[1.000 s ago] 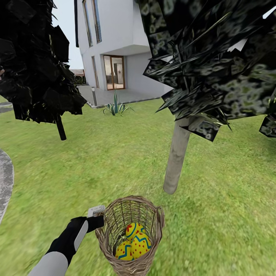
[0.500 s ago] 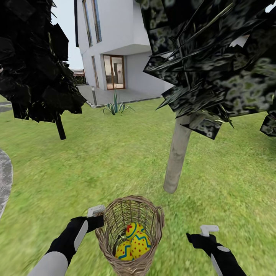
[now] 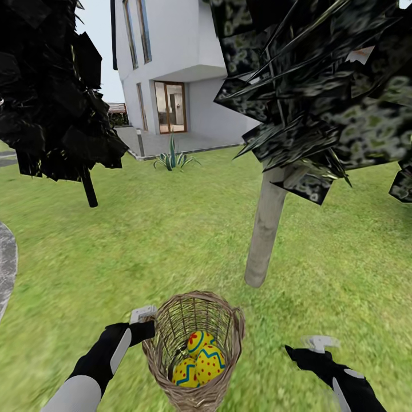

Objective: Take the three Easter eggs out of the wicker basket on the lawn in the garden, then place them on the lawn next to a single tree (choose any tree) so that all three eggs are next to the same tree and none are left in the basket.

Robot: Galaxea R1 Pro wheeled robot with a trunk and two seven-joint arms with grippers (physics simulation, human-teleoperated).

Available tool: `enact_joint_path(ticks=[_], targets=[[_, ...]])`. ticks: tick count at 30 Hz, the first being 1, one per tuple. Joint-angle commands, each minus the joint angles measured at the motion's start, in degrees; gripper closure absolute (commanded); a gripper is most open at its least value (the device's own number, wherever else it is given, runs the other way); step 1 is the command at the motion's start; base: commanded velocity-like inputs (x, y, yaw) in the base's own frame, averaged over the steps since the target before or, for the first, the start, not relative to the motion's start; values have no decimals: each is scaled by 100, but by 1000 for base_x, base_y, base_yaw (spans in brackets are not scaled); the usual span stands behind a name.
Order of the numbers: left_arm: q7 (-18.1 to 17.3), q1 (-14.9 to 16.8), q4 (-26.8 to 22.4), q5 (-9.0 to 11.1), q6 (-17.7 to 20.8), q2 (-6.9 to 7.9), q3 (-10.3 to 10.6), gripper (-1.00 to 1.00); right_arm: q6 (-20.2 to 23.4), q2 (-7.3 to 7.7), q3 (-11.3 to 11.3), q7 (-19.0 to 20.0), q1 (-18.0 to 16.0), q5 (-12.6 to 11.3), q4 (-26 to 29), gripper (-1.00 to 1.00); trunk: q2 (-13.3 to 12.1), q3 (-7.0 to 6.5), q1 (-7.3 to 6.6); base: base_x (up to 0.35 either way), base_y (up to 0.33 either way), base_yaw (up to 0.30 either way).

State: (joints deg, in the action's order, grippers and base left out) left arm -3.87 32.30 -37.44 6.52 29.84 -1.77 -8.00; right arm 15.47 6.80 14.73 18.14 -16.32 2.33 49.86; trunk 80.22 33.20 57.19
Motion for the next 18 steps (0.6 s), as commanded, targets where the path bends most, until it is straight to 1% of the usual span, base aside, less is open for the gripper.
enact_joint_path(ticks=[1, 3, 5, 9, 13, 18], targets=[[-17, 4, -9, 77, 39, -7, -35, 100, 34, 8, 147, 138, -3, 27, 14, -100, 45, 24, 22, 0, 0, 0], [-17, 4, -5, 76, 39, -7, -35, 100, 35, 13, 221, 257, -3, 29, 22, -100, 125, 60, 66, 0, 0, 0], [-17, 4, -1, 72, 41, -2, -42, 100, 35, 14, 230, 275, -3, 31, 23, -100, 205, 96, 110, 8, 0, 0], [-17, 4, 8, 77, 44, -3, -44, 100, 28, 6, 232, 278, -3, 23, 16, -100, 366, 167, 198, 233, 0, 0], [-17, 4, 5, 77, 47, -5, -44, 100, 31, 5, 232, 278, -3, 22, 15, -100, 526, 239, 286, 60, 0, 0], [-17, 4, 3, 77, 48, -3, -44, 100, 34, 5, 232, 278, -3, 22, 15, -100, 727, 329, 396, 293, 0, 0]])
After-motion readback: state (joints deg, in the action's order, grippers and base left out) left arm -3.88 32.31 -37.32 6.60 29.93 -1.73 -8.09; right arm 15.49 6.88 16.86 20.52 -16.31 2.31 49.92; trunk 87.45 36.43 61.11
